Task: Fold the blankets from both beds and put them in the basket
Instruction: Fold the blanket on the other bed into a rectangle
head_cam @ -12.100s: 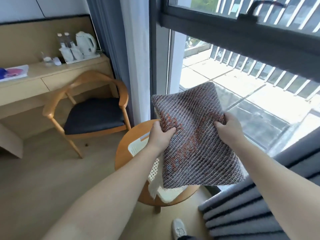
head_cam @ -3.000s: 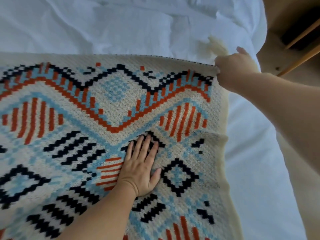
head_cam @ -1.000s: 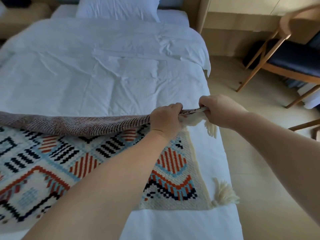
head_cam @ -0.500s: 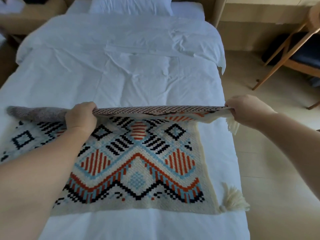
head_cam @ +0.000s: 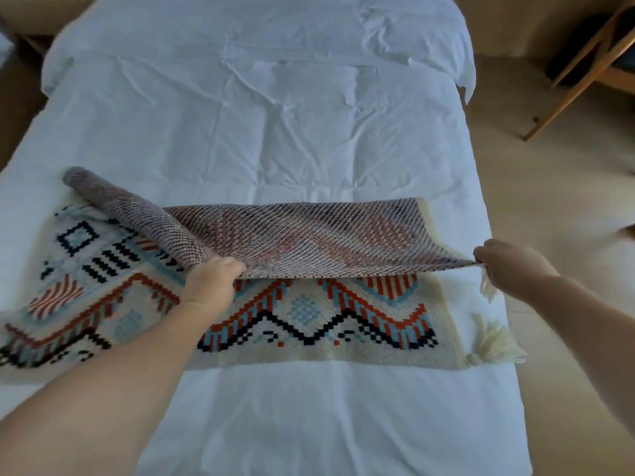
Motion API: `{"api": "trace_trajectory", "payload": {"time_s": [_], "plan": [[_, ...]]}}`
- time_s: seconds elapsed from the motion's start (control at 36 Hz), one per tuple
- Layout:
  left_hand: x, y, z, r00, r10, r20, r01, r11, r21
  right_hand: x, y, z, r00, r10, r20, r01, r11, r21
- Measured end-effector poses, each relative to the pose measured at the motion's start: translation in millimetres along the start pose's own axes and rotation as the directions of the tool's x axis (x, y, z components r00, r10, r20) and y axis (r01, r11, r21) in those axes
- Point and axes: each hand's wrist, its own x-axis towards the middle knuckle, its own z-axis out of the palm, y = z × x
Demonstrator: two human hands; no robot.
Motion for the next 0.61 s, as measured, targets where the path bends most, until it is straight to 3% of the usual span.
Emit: {"api": "trace_trajectory", "payload": {"time_s": [0.14,0.28,0.39,0.53,0.61], "plan": [[-22.5,-2.7,23.5,0.988,-0.004,0.157,-0.014,0.994,0.111,-22.8,-21.0,30.1,1.0,-0.005,-0.008,0.005,0.998,-0.056],[-46.5,6.9,51.9,0.965,-0.036,0.262,-0.016,0.981,0.193,-43.4,-42.8,57.4,0.993,-0.012,0.114,0.027,0.992,-0.127],[-57.9,20.5,80.2,0.965,-0.042,0.26,-0.002,0.986,0.167,-54.3,-45.6,89.3,0.981,-0.059,0.185,0.081,0.99,-0.117],[-73.5,32.1,95.9,0.967,-0.037,0.253,0.011,0.994,0.106,-73.9,-30.2,119.9,0.966,-0.257,0.035,0.259,0.964,-0.064],[-86.6,42.1,97.0,0.955,-0.079,0.286,0.037,0.988,0.15,-88.2,-29.5,125.0,0.967,-0.213,0.141,0.232,0.963,-0.133]]}}
